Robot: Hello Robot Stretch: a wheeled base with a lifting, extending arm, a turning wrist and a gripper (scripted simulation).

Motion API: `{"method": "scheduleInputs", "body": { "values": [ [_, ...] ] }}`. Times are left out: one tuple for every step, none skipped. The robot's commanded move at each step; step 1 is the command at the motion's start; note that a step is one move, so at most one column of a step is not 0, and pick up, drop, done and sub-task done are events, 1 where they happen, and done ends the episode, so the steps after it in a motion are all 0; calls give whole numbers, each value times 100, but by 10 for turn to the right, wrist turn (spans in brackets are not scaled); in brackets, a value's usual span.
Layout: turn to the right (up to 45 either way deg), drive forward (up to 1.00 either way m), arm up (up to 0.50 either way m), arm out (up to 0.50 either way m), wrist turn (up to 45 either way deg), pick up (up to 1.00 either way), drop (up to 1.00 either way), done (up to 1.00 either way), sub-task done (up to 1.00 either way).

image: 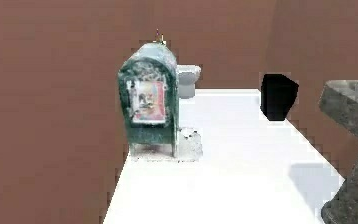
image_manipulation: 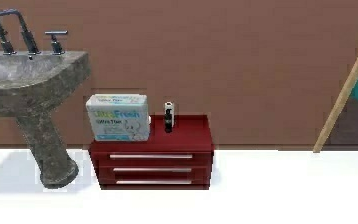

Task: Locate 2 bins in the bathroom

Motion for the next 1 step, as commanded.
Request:
{"method": "scheduleInputs", "body": {
  "values": [
    [450,0,0,0,0,0,0,0,0]
  ]
}}
